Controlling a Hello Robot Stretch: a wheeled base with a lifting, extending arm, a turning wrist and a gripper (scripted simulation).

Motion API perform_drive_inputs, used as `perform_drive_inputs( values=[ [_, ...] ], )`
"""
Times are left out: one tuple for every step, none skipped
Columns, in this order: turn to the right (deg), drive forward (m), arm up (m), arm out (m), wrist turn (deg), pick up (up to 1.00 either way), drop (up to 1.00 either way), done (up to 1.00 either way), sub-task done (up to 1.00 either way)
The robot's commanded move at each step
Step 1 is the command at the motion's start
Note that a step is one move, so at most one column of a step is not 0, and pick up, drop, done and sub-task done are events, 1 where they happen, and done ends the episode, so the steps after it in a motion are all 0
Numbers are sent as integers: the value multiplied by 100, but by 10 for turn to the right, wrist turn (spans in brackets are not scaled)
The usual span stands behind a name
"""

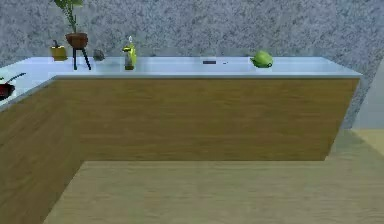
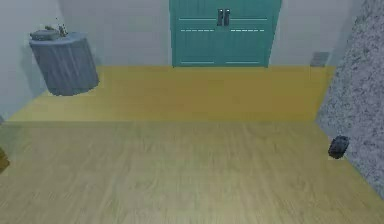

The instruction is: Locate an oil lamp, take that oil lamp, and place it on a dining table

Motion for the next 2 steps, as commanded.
perform_drive_inputs(
  values=[
    [450,0,0,0,0,0,0,0,0],
    [450,0,0,0,0,0,0,0,0]
  ],
)
